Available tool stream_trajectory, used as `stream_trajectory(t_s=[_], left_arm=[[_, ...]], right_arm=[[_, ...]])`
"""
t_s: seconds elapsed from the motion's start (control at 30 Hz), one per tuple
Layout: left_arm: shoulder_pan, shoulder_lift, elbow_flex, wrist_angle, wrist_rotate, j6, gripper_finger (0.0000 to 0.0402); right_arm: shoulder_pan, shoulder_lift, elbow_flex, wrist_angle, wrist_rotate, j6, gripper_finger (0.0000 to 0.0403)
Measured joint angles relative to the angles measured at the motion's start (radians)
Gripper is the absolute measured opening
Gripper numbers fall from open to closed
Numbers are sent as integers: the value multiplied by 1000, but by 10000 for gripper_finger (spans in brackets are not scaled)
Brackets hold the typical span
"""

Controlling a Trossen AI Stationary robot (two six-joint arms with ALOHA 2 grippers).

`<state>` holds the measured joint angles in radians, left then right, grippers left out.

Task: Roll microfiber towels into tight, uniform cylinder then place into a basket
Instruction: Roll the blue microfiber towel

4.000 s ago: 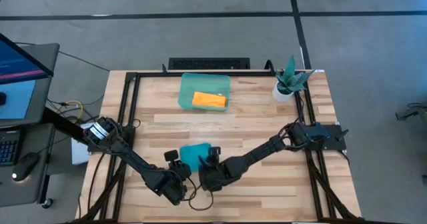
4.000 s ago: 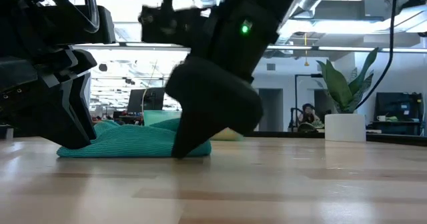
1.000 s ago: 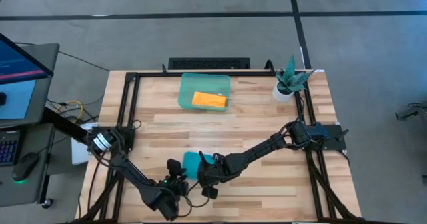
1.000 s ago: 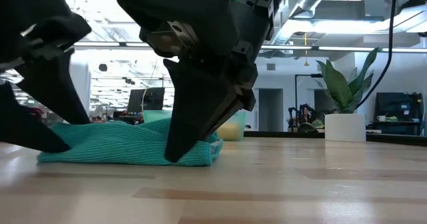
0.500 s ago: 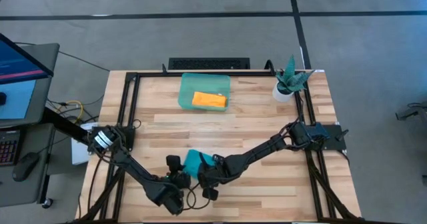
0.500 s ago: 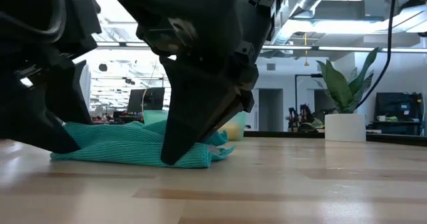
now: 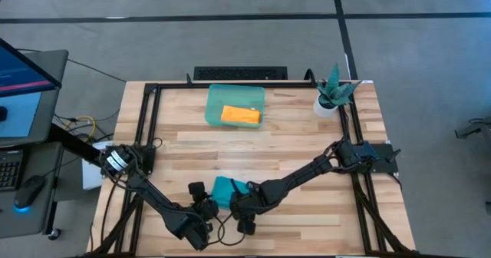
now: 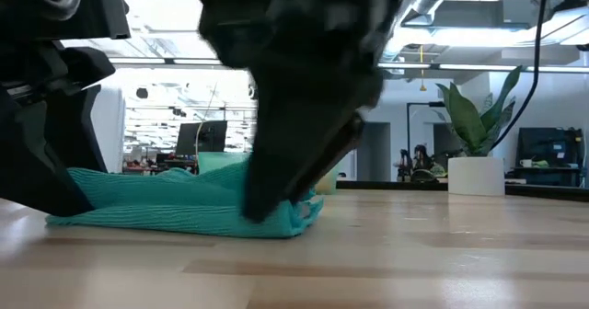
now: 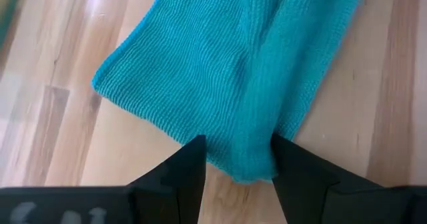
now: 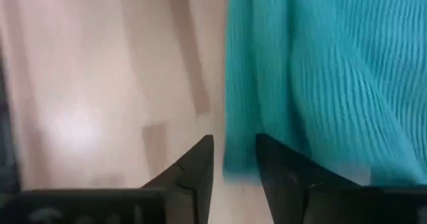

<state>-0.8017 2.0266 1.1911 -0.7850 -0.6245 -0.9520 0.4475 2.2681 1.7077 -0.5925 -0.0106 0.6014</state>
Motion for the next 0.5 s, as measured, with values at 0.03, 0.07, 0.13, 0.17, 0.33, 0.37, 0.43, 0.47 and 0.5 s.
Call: stream_trajectory(t_s=[0.03,0.07,0.13,0.17,0.33,0.37,0.43,0.47,0.5], left_arm=[[0,0,0,5,0,0,152],[0,0,-1,10,0,0,152],[0,0,-2,15,-1,0,152],[0,0,-2,15,-1,-2,152],[1,1,-2,13,-1,-28,152],[4,1,-2,14,0,-29,152],[6,1,-2,15,4,-29,152],[7,1,-2,15,3,-29,152],[9,1,-2,15,4,-30,152]], right_arm=[[3,-11,-1,-15,-12,2,134],[10,-24,-2,-21,-13,1,131],[29,-56,-2,-47,6,-3,124],[42,-73,-1,-66,33,-5,121],[122,-128,0,-149,245,-123,110],[141,-137,1,-144,293,-174,109],[183,-144,3,-116,377,-265,108],[201,-143,3,-102,408,-302,108],[217,-134,3,-89,425,-339,108]])
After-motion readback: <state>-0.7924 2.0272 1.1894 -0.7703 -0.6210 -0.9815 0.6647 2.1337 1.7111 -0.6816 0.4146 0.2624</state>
